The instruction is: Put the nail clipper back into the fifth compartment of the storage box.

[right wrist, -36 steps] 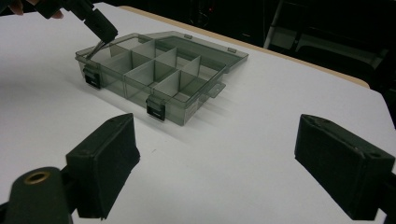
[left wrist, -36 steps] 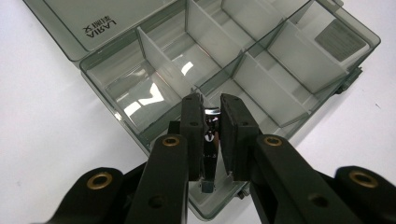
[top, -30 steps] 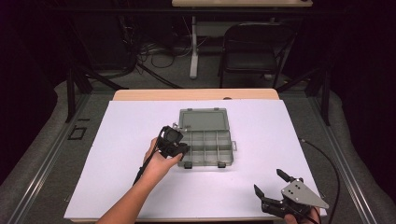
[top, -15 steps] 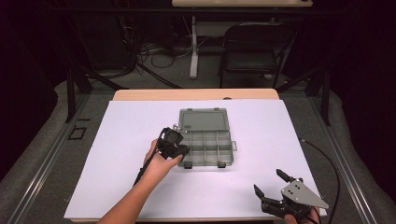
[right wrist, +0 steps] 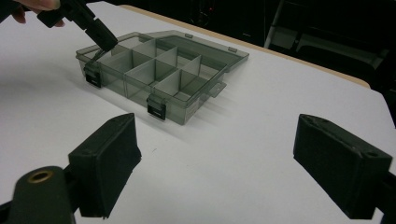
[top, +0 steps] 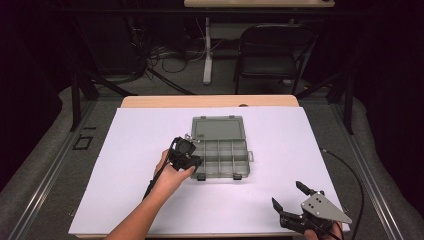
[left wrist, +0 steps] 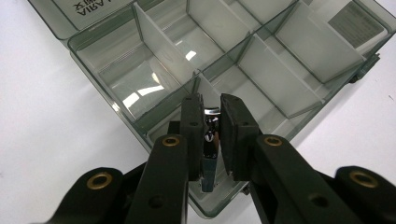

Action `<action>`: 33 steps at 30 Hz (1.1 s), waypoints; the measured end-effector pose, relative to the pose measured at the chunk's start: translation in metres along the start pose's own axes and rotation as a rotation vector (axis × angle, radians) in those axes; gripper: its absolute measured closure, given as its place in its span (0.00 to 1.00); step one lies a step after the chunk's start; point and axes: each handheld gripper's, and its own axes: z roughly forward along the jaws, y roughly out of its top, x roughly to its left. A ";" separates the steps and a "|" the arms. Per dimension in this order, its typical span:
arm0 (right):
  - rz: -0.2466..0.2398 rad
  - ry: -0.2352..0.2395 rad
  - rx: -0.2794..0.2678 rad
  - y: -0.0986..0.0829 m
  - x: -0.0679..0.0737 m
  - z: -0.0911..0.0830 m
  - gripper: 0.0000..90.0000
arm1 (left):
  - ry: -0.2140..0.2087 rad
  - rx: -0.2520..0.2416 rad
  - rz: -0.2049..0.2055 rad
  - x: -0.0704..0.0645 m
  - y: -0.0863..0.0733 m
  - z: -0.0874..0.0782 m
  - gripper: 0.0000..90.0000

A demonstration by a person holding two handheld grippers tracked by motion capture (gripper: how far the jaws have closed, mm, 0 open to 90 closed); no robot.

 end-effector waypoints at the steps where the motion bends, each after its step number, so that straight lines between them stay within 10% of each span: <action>1: -0.001 0.001 0.001 0.000 0.000 0.000 0.15 | -0.001 0.000 0.000 0.000 0.000 0.000 0.89; 10: 0.001 0.000 0.001 0.000 0.000 0.000 0.15 | -0.003 0.003 -0.002 0.000 0.000 0.000 0.83; 33: 0.002 0.000 -0.001 -0.001 0.000 0.000 0.15 | 0.015 -0.173 -0.006 0.006 -0.004 -0.031 0.45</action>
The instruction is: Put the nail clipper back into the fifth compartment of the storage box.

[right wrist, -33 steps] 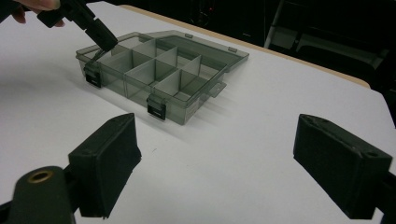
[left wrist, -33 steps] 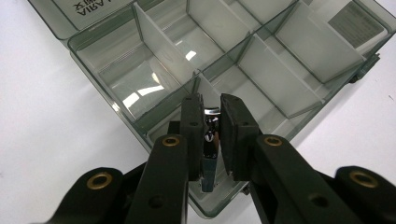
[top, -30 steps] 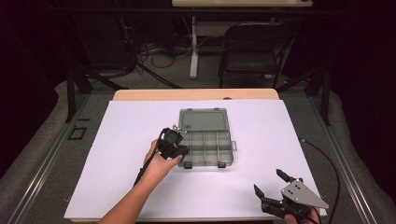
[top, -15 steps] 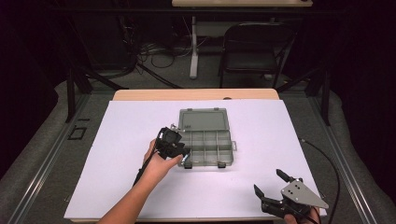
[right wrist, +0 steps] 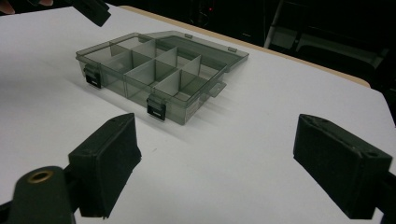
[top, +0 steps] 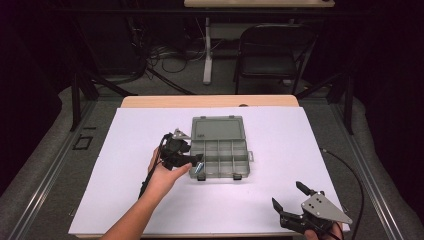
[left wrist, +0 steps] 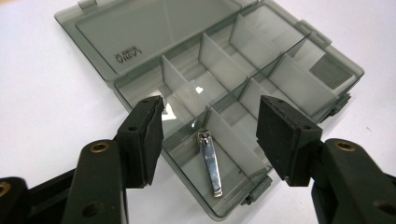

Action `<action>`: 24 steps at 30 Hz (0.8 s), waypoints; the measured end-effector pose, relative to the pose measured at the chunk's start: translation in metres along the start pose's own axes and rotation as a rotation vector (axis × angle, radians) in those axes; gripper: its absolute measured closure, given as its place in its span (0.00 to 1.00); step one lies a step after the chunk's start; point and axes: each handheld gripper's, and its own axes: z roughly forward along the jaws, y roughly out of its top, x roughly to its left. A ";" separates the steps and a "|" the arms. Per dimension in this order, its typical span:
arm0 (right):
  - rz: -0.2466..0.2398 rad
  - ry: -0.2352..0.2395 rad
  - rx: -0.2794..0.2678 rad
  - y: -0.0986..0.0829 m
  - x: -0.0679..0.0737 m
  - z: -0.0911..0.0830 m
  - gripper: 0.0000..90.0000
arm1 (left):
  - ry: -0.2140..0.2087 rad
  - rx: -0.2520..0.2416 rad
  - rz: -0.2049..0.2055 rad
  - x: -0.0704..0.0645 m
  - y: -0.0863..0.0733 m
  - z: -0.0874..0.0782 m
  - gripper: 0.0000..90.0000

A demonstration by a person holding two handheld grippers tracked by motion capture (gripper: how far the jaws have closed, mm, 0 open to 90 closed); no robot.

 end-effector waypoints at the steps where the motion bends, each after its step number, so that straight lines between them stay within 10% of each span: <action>1: 0.001 0.000 -0.002 0.000 0.000 0.000 0.15 | 0.009 -0.035 0.019 0.001 -0.001 -0.005 0.43; 11: 0.004 -0.002 0.004 -0.001 0.000 0.001 0.15 | -0.045 -0.100 0.011 0.004 -0.004 -0.028 0.40; 24: 0.006 -0.001 0.007 -0.002 0.000 0.002 0.15 | -0.122 -0.174 0.016 0.007 -0.016 -0.053 0.09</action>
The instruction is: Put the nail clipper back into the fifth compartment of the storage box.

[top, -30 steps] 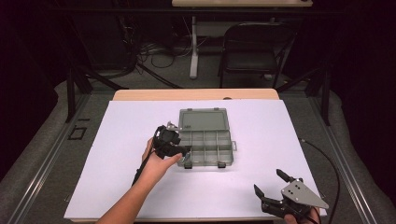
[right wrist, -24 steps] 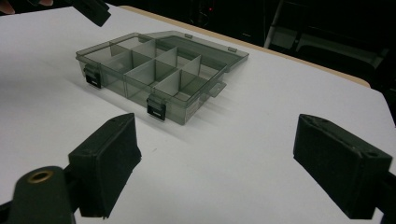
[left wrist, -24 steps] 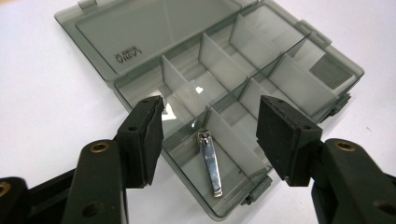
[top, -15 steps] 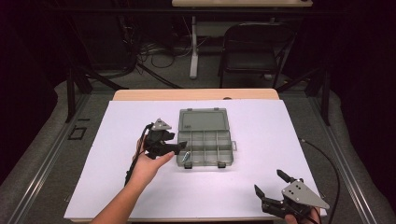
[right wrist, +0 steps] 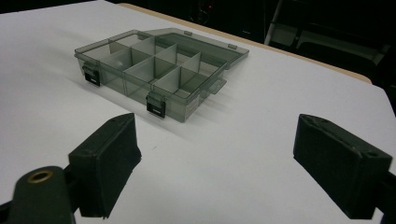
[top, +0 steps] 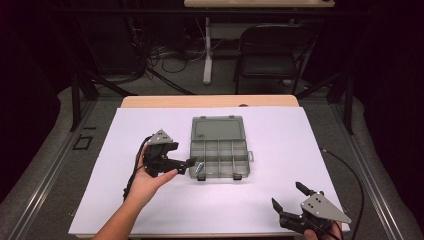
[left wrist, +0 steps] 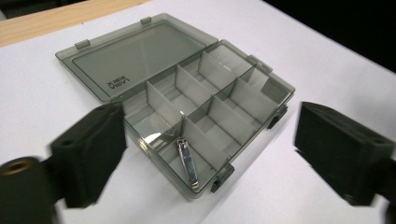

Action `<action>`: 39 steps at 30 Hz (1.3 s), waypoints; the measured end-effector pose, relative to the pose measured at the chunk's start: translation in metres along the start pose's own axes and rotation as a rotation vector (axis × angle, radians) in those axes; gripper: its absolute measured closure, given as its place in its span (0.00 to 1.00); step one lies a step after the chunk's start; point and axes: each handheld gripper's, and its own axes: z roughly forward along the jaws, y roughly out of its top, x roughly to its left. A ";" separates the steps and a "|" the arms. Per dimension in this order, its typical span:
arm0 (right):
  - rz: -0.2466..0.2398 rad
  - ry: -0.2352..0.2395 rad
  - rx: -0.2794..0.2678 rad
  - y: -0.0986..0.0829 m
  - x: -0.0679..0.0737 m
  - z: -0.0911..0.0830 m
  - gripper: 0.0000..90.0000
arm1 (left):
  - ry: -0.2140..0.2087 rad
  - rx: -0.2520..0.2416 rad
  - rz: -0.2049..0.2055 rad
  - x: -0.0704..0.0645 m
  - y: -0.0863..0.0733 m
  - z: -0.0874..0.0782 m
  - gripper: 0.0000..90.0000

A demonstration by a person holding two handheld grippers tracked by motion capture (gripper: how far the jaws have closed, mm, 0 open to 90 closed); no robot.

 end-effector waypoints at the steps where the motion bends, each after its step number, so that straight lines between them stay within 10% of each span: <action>1: 0.002 -0.001 -0.001 0.000 0.000 0.000 0.15 | -0.006 -0.018 0.010 0.001 -0.002 -0.005 0.03; 16: 0.004 0.002 0.001 0.001 0.002 0.001 0.15 | -0.049 -0.131 0.052 0.001 -0.023 -0.053 0.00; 39: 0.003 -0.005 0.001 0.001 0.001 0.001 0.15 | 0.012 -0.236 0.011 0.011 -0.078 -0.100 0.00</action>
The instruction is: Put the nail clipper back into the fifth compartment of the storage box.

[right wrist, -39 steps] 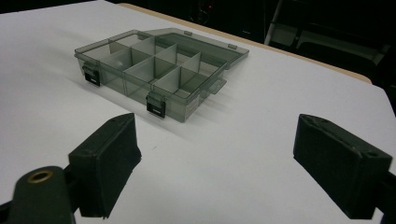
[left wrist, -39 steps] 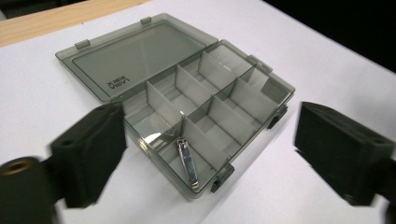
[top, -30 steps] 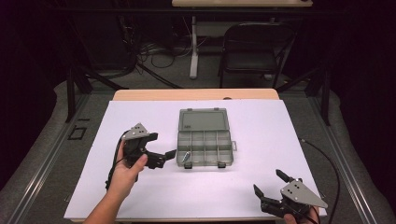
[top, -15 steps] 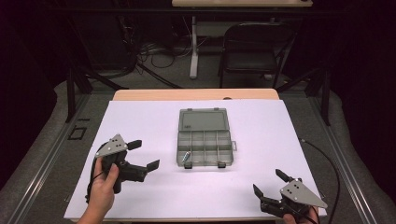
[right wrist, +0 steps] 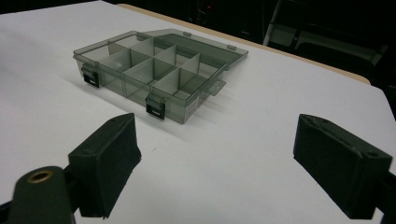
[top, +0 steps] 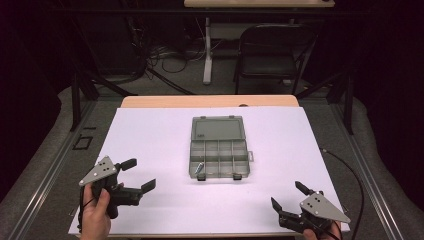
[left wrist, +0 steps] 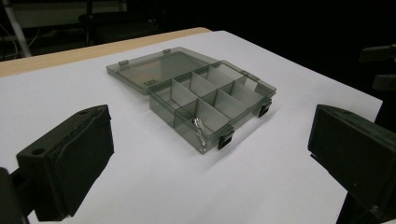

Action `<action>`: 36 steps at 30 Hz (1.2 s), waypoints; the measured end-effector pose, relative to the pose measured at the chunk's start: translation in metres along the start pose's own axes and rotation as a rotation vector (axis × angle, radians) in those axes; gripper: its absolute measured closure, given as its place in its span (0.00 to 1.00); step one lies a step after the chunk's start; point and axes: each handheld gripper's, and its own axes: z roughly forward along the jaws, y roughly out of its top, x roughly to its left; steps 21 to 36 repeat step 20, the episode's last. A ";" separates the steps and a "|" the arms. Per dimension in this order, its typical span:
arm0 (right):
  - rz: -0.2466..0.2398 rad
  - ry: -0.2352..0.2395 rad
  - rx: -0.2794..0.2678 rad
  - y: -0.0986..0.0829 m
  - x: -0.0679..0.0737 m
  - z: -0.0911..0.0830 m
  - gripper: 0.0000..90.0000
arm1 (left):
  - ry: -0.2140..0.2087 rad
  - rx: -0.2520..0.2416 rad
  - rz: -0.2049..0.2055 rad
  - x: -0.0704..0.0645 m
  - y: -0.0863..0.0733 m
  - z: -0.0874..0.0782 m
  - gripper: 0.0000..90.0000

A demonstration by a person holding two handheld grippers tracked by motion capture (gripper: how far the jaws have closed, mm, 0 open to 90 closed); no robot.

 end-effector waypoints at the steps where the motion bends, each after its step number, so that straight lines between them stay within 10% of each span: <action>1: 0.004 -0.001 -0.005 0.000 0.000 0.001 0.15 | 0.001 -0.008 -0.006 0.001 -0.002 -0.001 0.00; 36: -0.007 0.004 0.003 -0.001 0.000 0.003 0.15 | 0.041 -0.010 -0.022 0.011 -0.021 -0.007 0.00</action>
